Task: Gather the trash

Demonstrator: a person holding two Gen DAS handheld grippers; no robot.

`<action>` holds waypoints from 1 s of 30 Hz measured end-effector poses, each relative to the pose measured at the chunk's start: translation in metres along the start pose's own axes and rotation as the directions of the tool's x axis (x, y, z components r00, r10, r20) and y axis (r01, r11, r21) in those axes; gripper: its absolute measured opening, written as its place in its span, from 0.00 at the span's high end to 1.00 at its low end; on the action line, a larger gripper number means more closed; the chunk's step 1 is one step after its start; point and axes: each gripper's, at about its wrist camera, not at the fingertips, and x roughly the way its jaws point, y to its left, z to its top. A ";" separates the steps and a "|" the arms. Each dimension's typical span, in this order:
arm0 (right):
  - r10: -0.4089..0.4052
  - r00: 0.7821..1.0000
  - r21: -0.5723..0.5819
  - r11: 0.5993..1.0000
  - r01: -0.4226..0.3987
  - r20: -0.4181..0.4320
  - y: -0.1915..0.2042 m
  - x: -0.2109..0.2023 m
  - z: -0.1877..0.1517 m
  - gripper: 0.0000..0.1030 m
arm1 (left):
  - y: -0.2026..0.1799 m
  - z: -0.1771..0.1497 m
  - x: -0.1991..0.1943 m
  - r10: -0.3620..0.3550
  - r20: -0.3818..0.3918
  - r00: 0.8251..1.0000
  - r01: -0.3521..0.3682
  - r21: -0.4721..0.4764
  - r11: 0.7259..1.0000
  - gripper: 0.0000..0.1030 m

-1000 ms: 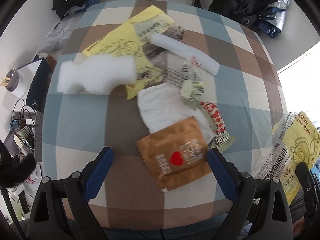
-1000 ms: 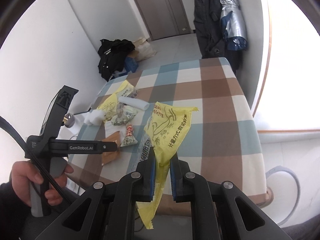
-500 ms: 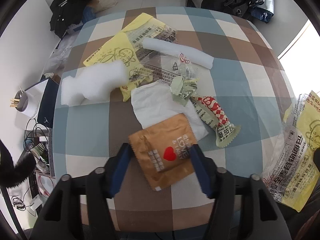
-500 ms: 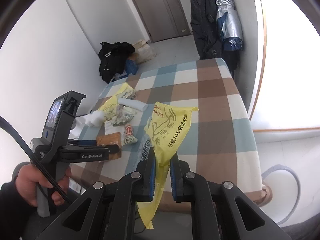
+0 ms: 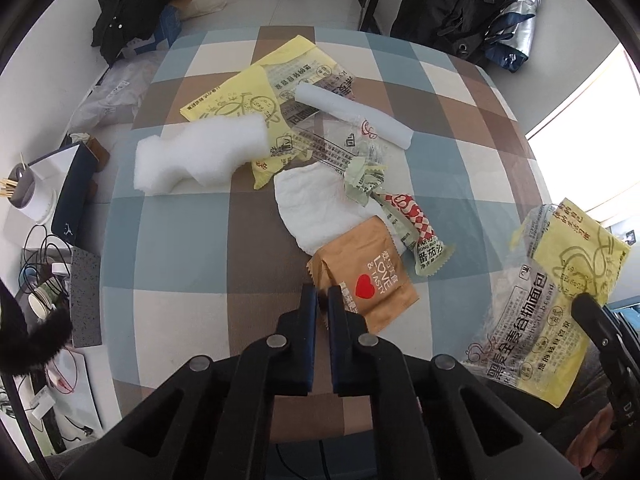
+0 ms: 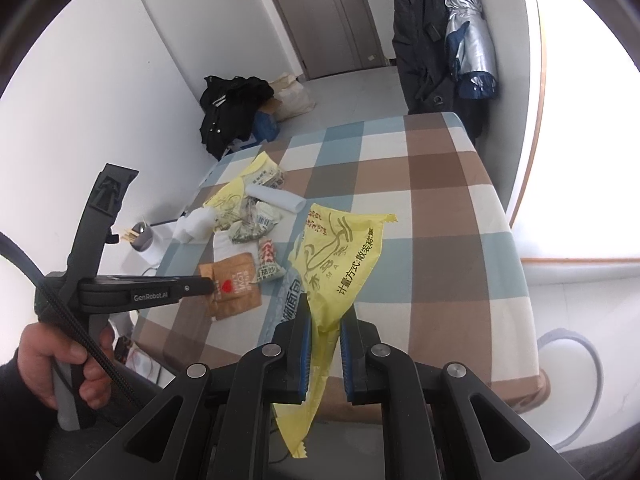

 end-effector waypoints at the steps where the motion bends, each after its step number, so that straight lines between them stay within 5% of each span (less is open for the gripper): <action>1: 0.000 1.000 0.000 1.000 0.000 -0.002 0.001 0.000 0.000 0.88 | 0.000 -0.001 -0.002 -0.011 0.006 1.000 0.011 0.003 1.000 0.98; 11: -0.008 1.000 -0.003 1.000 0.008 -0.017 0.003 0.005 -0.003 0.88 | -0.002 -0.001 -0.021 -0.126 0.075 0.989 0.126 0.005 0.992 1.00; 18: -0.012 1.000 0.007 1.000 0.012 -0.017 0.000 0.005 -0.004 0.88 | -0.001 0.001 -0.014 -0.113 0.052 0.992 0.113 -0.002 0.994 0.96; 22: -0.008 1.000 0.016 1.000 0.008 -0.010 -0.001 0.002 -0.004 0.88 | -0.012 -0.002 -0.009 -0.081 0.057 0.995 0.078 0.054 0.996 0.35; 26: -0.002 1.000 0.022 1.000 0.002 0.002 -0.004 -0.003 -0.003 0.87 | -0.022 -0.001 0.000 -0.012 0.053 0.999 0.006 0.105 0.994 0.31; 30: -0.011 1.000 0.029 1.000 0.010 0.008 -0.011 -0.007 -0.003 0.87 | -0.028 -0.002 0.015 -0.028 0.001 1.000 0.027 0.124 0.992 0.31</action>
